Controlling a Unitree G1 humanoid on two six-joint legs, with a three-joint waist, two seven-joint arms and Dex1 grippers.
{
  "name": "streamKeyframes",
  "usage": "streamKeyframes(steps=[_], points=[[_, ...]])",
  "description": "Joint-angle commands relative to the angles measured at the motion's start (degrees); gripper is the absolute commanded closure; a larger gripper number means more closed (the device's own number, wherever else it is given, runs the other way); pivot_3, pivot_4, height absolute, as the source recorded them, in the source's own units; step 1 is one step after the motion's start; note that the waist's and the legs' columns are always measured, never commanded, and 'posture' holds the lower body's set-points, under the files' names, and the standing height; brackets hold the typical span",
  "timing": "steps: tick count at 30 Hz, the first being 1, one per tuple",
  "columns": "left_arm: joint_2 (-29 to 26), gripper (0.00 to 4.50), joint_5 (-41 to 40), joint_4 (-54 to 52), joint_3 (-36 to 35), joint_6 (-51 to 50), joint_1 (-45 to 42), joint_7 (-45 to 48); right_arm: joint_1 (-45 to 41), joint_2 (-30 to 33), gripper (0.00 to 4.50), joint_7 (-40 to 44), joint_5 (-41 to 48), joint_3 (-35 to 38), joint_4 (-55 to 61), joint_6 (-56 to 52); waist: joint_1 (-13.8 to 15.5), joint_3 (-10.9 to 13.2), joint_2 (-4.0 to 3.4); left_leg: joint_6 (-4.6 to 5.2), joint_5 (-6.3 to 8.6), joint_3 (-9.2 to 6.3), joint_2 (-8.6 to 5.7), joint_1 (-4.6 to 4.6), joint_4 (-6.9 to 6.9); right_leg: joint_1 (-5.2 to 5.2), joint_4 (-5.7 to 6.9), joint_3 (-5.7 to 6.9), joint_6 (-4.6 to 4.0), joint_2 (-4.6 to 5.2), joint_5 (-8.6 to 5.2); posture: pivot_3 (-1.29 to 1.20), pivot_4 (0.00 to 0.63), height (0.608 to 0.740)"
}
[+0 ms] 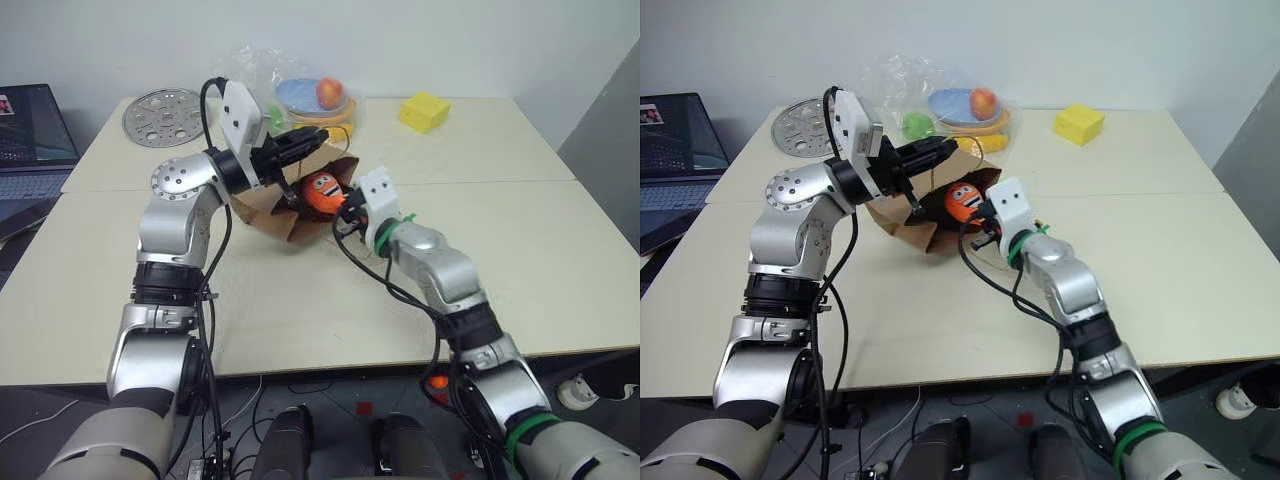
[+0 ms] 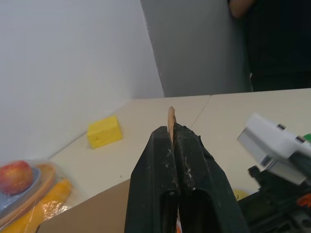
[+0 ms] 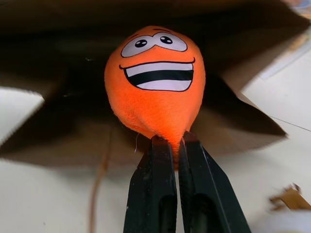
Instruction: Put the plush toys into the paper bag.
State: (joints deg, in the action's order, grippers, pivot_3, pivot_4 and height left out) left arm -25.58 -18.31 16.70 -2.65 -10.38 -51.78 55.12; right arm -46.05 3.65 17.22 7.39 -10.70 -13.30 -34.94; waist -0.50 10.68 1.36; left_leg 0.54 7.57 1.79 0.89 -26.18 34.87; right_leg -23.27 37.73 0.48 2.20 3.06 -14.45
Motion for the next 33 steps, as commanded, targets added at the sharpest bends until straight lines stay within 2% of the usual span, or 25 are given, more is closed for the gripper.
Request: streamKeyframes(steps=[1,10,13,16,21,24,28,33], points=[[-0.12,4.5,-2.34,-3.54,-0.22,-1.3,-0.15,1.33,-4.0,-1.96,4.49,0.59,-1.17,-0.04,-5.26,4.51,-0.1,0.0,0.0,0.0,0.0,-0.01,0.0,0.0,0.0,0.0,0.0,0.0,0.0,0.0,0.0,0.0,0.15,0.74],[-0.55,4.5,-3.64,-5.21,-0.43,-3.38,0.25,2.83,-12.14,-7.86,4.49,1.9,-3.86,0.56,-27.16,17.56,-0.88,0.0,0.0,0.0,0.0,-0.02,0.0,0.0,-0.01,-0.01,0.03,0.0,0.0,-0.02,0.0,0.0,0.15,0.74],[-0.78,4.5,-3.46,-5.06,-0.54,-3.29,0.3,2.75,-12.6,-8.6,3.76,4.01,-2.99,1.59,-29.57,20.19,-0.9,0.0,0.0,0.0,0.0,-0.04,-0.01,0.0,-0.01,-0.01,0.03,0.01,0.0,-0.02,0.0,0.0,0.15,0.74],[-1.26,4.5,-3.32,-5.03,-0.66,-3.24,0.73,2.77,-12.57,-8.47,2.73,4.4,-2.68,2.55,-28.67,21.27,-1.08,0.0,0.0,0.0,0.0,-0.03,0.0,0.0,-0.01,-0.01,0.04,0.0,0.0,-0.02,0.01,0.0,0.15,0.74],[-1.59,4.5,-3.34,-5.1,-0.88,-3.08,1.41,2.27,-9.57,-7.5,1.05,6.25,-1.89,3.25,-21.58,19.71,-1.1,0.0,0.0,-0.01,0.0,-0.04,0.02,0.01,-0.01,-0.03,0.11,0.0,0.0,-0.01,0.0,0.0,0.15,0.74],[-1.68,4.5,-3.27,-4.81,-0.92,-2.76,1.71,2.2,-6.42,-6.45,0.04,6.6,-0.99,3.7,-13.49,16.84,-1.11,0.0,0.0,-0.01,0.0,-0.03,0.01,0.01,-0.01,-0.02,0.1,0.0,0.0,0.0,0.01,0.0,0.15,0.74],[-1.95,4.5,-3.22,-4.66,-1.18,-2.47,2.05,1.99,-0.59,-3.89,0.01,4.77,-0.61,4.61,-0.03,13.49,-0.98,0.0,0.0,-0.02,0.0,-0.05,0.01,0.0,-0.02,-0.03,0.1,0.01,0.0,0.03,0.0,0.0,0.15,0.74],[-2.74,4.5,-3.33,-4.62,-1.5,-2.05,2.71,1.91,12.79,0.64,0.01,-0.86,-0.18,9.74,23.77,3.5,-0.64,0.0,0.0,-0.03,0.01,-0.08,0.0,-0.01,-0.04,-0.01,0.04,0.03,-0.01,0.12,0.0,0.0,0.15,0.74]])
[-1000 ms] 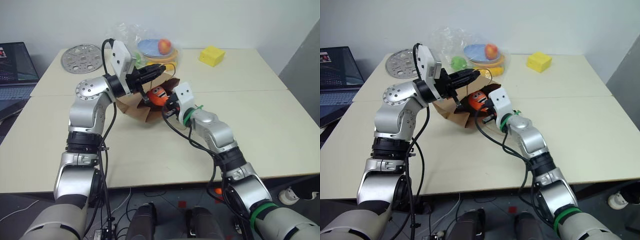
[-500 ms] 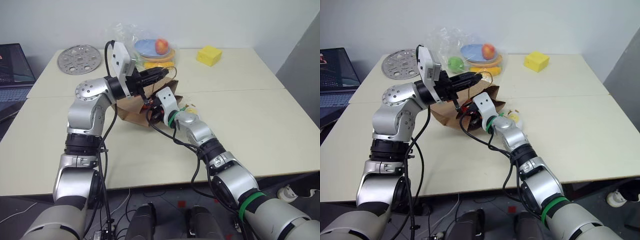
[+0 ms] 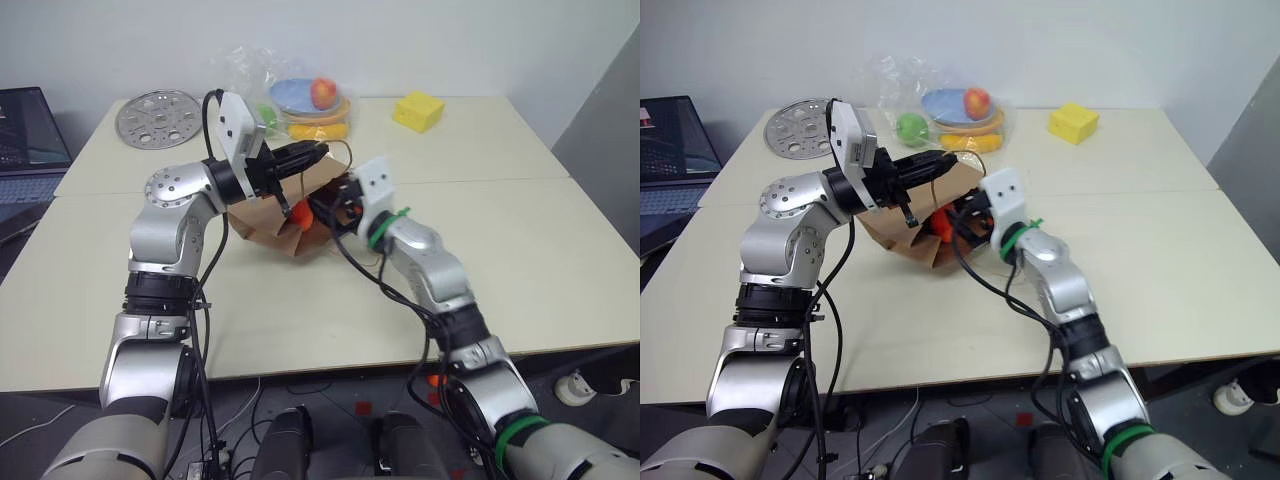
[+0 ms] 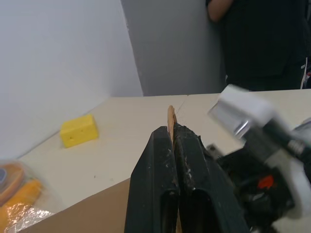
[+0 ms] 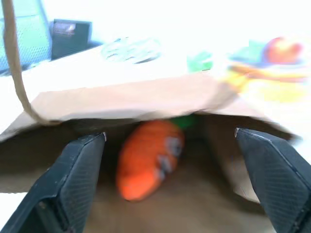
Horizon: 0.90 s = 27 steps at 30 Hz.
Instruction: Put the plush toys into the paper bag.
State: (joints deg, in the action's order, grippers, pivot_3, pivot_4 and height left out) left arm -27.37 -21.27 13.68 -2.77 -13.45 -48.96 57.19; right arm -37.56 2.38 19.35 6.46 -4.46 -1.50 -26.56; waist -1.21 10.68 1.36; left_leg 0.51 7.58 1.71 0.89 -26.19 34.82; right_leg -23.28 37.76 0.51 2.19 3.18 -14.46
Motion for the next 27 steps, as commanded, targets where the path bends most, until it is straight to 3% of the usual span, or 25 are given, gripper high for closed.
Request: streamKeyframes(steps=[1,6,12,19,27], points=[[-1.15,4.5,-0.4,-1.53,-1.42,1.1,0.03,-0.15,6.78,3.38,0.01,-3.35,-0.03,3.57,15.13,-6.34,0.1,0.0,0.0,0.0,0.0,0.01,0.0,-0.01,0.0,0.0,-0.01,-0.01,0.0,0.02,0.0,0.0,0.15,0.74],[-1.8,4.5,-0.62,-1.51,-1.49,1.22,0.58,-0.04,14.16,5.93,0.01,-6.38,-0.53,5.37,20.91,-11.12,-0.33,0.0,0.0,-0.03,0.01,0.05,0.09,0.03,0.0,-0.02,-0.05,-0.04,-0.21,0.14,-0.1,0.0,0.15,0.74],[-1.79,4.5,-0.41,-0.97,-1.16,1.48,-0.2,0.1,19.66,7.6,0.01,-3.09,0.32,1.19,20.1,-11.25,-0.41,0.0,0.0,-0.01,0.0,0.38,0.51,0.07,0.01,0.0,-0.04,0.02,-0.48,-0.04,-0.2,0.0,0.15,0.74],[-2.13,4.5,-0.41,-1.66,-1.22,1.17,0.09,-0.05,20.44,9.35,0.01,-4.89,-3.58,-1.35,16.84,-10.5,-0.33,0.0,0.0,-0.02,0.0,0.41,0.53,0.06,0.02,0.01,-0.06,0.03,-0.39,-0.12,-0.17,0.0,0.15,0.74],[-2.51,4.5,-0.01,-1.51,-1.05,1.11,0.07,-0.28,16.6,9.38,0.01,-5.53,-7.0,-3.05,6.08,-0.99,-0.34,0.0,0.0,-0.02,0.0,0.43,0.54,0.07,0.02,0.01,-0.09,0.02,-0.39,-0.14,-0.17,0.0,0.15,0.74]])
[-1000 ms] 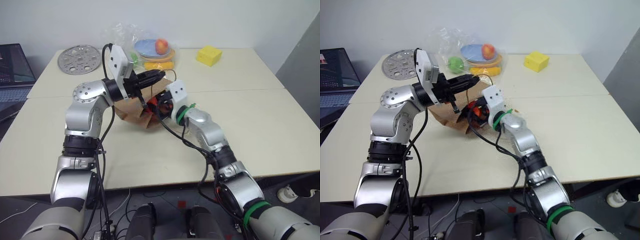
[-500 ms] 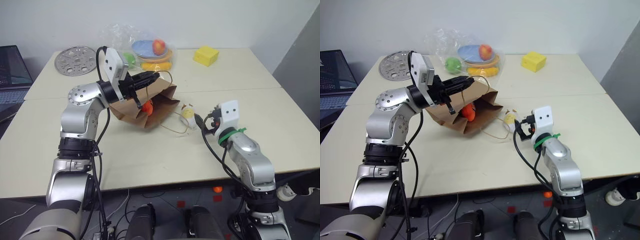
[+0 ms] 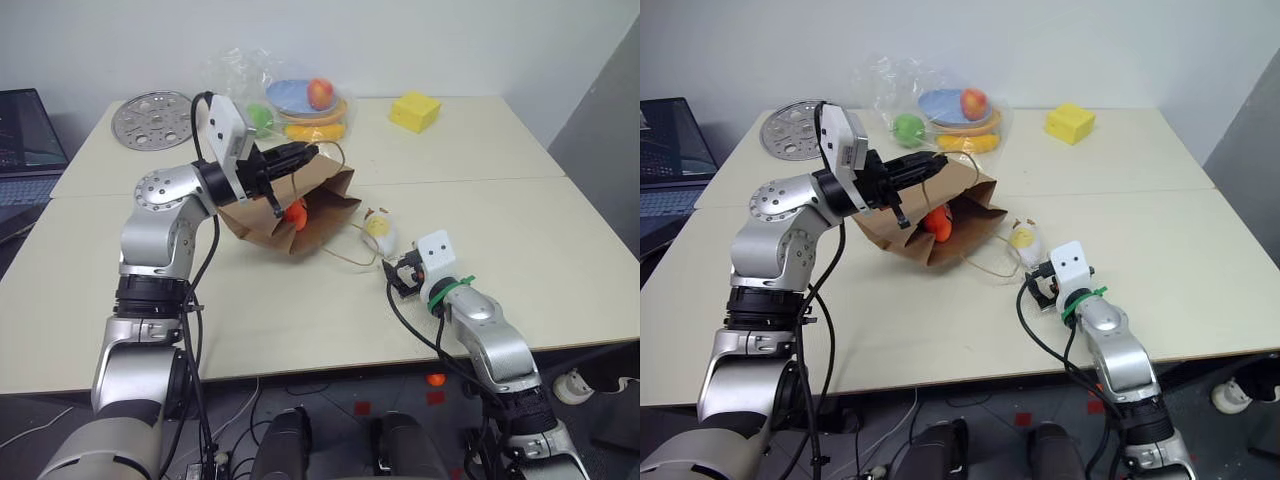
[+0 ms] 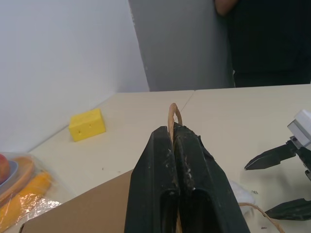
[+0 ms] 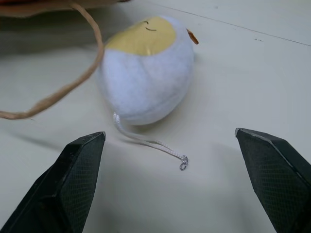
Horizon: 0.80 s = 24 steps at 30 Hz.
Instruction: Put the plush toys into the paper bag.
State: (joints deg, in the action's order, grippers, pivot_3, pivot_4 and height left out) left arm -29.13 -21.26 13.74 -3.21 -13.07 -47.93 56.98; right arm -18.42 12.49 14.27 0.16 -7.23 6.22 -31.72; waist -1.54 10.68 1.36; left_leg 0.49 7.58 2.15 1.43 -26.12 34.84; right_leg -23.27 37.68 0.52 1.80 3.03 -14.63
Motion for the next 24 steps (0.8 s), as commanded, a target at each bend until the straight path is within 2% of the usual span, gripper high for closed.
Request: streamKeyframes(steps=[1,10,13,22,23,24], points=[[-0.78,4.5,0.01,-1.46,-0.6,0.75,-1.04,-0.08,-3.11,-1.06,0.01,-0.55,-0.68,-0.19,-2.68,4.99,-0.05,0.0,0.0,0.0,0.0,0.01,0.0,0.0,0.0,-0.01,0.01,-0.01,0.01,-0.02,0.0,0.0,0.15,0.74],[-1.02,4.5,0.04,-1.86,-0.72,0.53,-1.05,-0.31,-7.07,-2.5,0.01,-0.3,-1.95,-0.97,-9.81,11.46,0.02,0.0,0.0,0.0,0.0,0.01,0.01,0.0,-0.01,0.0,0.0,-0.01,0.19,-0.23,0.11,0.0,0.15,0.74],[-1.19,4.5,0.09,-1.77,-0.74,0.63,-1.0,-0.33,-6.98,-2.16,0.93,0.41,-1.88,-0.75,-10.77,12.77,0.03,0.0,0.0,-0.01,0.0,0.0,0.01,-0.01,-0.01,0.0,0.0,0.0,0.19,-0.23,0.11,0.0,0.15,0.74],[-1.02,4.5,0.15,-1.42,-0.54,0.71,-1.24,-0.49,-4.74,-0.67,4.28,1.27,-1.42,0.73,-11.05,14.44,0.03,0.0,0.0,-0.01,0.0,0.0,0.02,0.0,0.0,0.0,0.01,-0.01,0.2,-0.22,0.12,0.0,0.15,0.74],[-1.05,4.5,0.12,-1.27,-0.59,0.68,-1.45,-0.46,-4.44,-0.29,4.47,1.32,-0.78,1.71,-9.96,14.25,0.04,0.0,0.0,-0.01,0.0,0.01,0.02,0.0,0.0,0.0,0.01,-0.01,0.2,-0.22,0.12,0.0,0.15,0.74],[-1.11,4.5,0.05,-1.03,-0.7,0.63,-1.73,-0.42,-4.11,0.16,4.47,1.49,0.24,3.07,-8.27,13.68,0.09,0.0,0.0,-0.01,0.0,0.0,0.02,0.0,0.0,0.0,0.01,-0.01,0.2,-0.22,0.12,0.0,0.15,0.74]])
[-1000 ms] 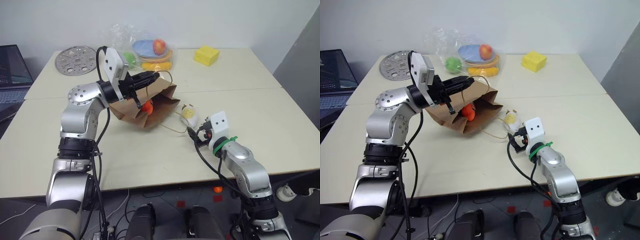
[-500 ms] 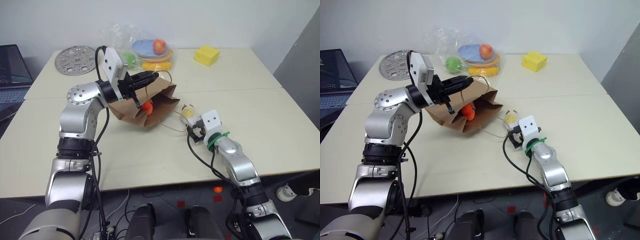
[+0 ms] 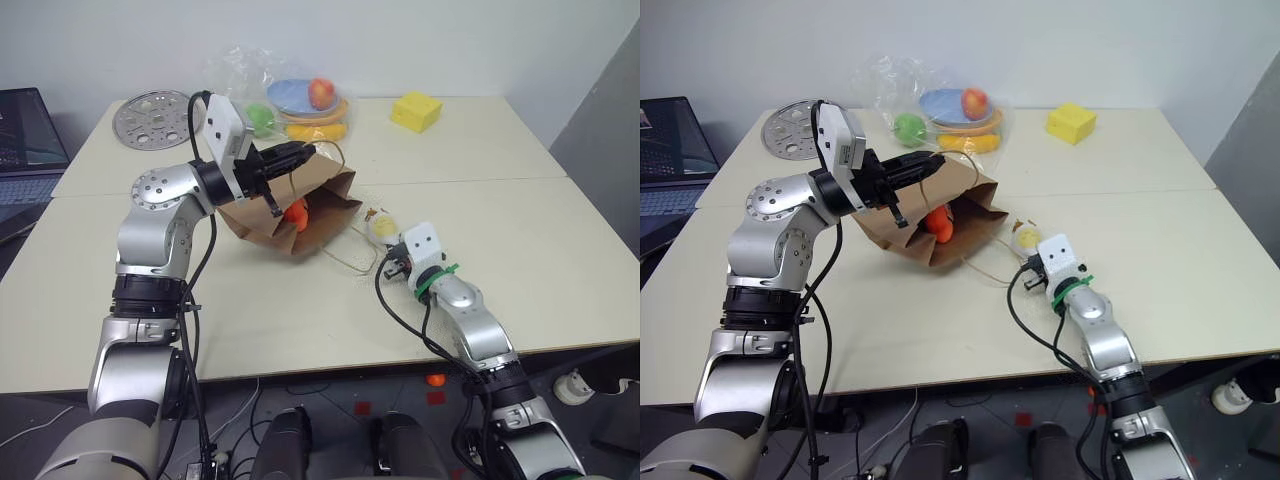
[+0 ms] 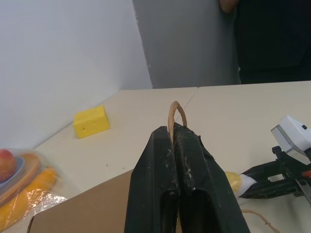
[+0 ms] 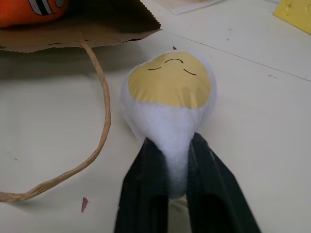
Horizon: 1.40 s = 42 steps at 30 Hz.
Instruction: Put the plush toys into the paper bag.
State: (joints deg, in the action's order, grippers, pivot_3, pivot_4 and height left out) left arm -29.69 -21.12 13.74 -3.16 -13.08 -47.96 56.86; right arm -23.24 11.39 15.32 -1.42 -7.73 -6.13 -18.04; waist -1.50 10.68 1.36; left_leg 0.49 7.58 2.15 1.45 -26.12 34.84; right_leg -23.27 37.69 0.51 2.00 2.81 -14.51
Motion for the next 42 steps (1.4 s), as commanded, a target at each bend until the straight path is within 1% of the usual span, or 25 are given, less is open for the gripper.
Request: streamKeyframes(steps=[1,4,6,8,10,14,18,24,30,34,39,42], points=[[-0.6,4.5,-0.14,-0.86,-0.83,0.61,-1.9,-0.27,0.94,1.57,4.47,0.56,2.55,4.5,5.29,-0.43,0.17,0.0,0.0,0.0,0.0,0.0,0.0,0.0,0.0,0.0,0.0,0.0,0.0,0.0,0.0,0.0,0.15,0.74],[-0.56,4.5,-0.08,-0.6,-0.79,0.92,-2.01,-0.17,2.22,3.58,4.47,5.59,6.11,5.03,10.5,-3.33,0.25,0.0,0.0,0.0,0.0,0.02,-0.01,-0.01,0.0,0.01,0.0,-0.01,0.02,0.02,0.01,0.0,0.15,0.74],[-0.48,4.5,-0.11,-0.7,-0.46,1.03,-1.81,0.26,2.65,5.68,4.47,10.16,10.05,4.9,16.81,-7.3,0.17,0.0,0.0,0.0,0.0,0.03,0.0,0.0,0.01,0.01,-0.01,-0.02,0.02,0.03,0.01,0.0,0.15,0.74],[-0.22,4.5,-0.19,-0.52,-0.35,1.05,-2.05,0.31,0.96,6.93,4.47,11.66,11.99,4.69,21.22,-11.48,0.12,0.0,0.0,0.0,0.0,0.01,0.06,0.0,0.01,0.0,0.0,-0.01,0.02,0.05,0.01,0.0,0.15,0.74],[-0.02,4.5,-0.17,-0.31,-0.27,1.18,-2.29,0.33,-1.33,6.51,4.47,11.53,13.45,4.29,23.4,-15.59,-0.12,0.0,0.0,0.0,0.0,0.0,0.14,0.01,0.01,0.0,0.02,-0.01,0.0,0.07,0.01,0.0,0.15,0.74],[0.14,4.5,-0.22,-0.1,-0.11,1.31,-2.58,0.62,-7.28,3.78,4.47,10.41,14.14,1.64,22.67,-20.98,-0.12,0.0,0.0,0.0,0.0,-0.05,0.21,0.07,0.01,-0.01,0.09,0.04,-0.11,0.04,0.02,0.0,0.15,0.74],[0.32,4.5,-0.23,-0.21,0.07,1.39,-2.68,0.64,-11.07,2.88,4.47,10.78,13.08,-1.28,19.03,-23.15,-0.03,0.0,0.0,-0.01,0.0,-0.01,0.19,0.06,0.01,-0.01,0.07,0.04,-0.19,0.05,-0.01,0.0,0.15,0.74],[0.38,4.5,-0.77,-1.6,-0.01,1.04,-2.01,0.74,-17.37,-0.45,4.47,9.86,11.23,-3.46,8.07,-22.04,0.14,0.0,0.0,-0.04,0.03,0.06,0.1,0.0,0.0,-0.01,-0.01,0.03,-0.14,0.07,0.0,0.0,0.15,0.74],[0.55,4.5,-1.38,-3.04,0.01,0.28,-1.24,1.0,-24.9,-5.75,4.47,8.64,9.77,-2.12,-6.34,-14.11,-0.05,0.0,0.0,-0.04,0.02,0.04,0.16,0.02,0.01,-0.02,0.06,0.03,-0.13,-0.14,0.01,0.0,0.15,0.74],[0.68,4.5,-1.28,-3.98,0.38,-0.01,-0.36,1.42,-31.1,-11.01,4.47,5.81,9.19,0.99,-21.96,-0.77,-0.16,0.0,0.0,-0.04,0.02,0.03,0.19,0.02,0.0,-0.05,0.06,0.01,-0.13,-0.23,0.01,0.0,0.15,0.74],[0.89,4.5,-1.45,-4.77,0.51,-0.61,-0.32,1.54,-37.14,-14.93,4.47,2.97,9.27,5.05,-41.02,11.37,-0.1,0.0,0.0,-0.04,0.02,0.02,0.2,0.02,0.0,-0.04,0.08,0.01,-0.14,-0.26,0.02,0.0,0.15,0.74],[0.76,4.5,-1.5,-5.01,0.46,-0.95,-0.56,1.62,-38.13,-16.37,4.47,2.87,8.61,5.85,-48.19,16.16,-0.1,0.0,0.0,-0.04,0.02,0.03,0.19,0.01,0.0,-0.03,0.06,-0.01,-0.13,-0.24,0.02,0.0,0.15,0.74]])
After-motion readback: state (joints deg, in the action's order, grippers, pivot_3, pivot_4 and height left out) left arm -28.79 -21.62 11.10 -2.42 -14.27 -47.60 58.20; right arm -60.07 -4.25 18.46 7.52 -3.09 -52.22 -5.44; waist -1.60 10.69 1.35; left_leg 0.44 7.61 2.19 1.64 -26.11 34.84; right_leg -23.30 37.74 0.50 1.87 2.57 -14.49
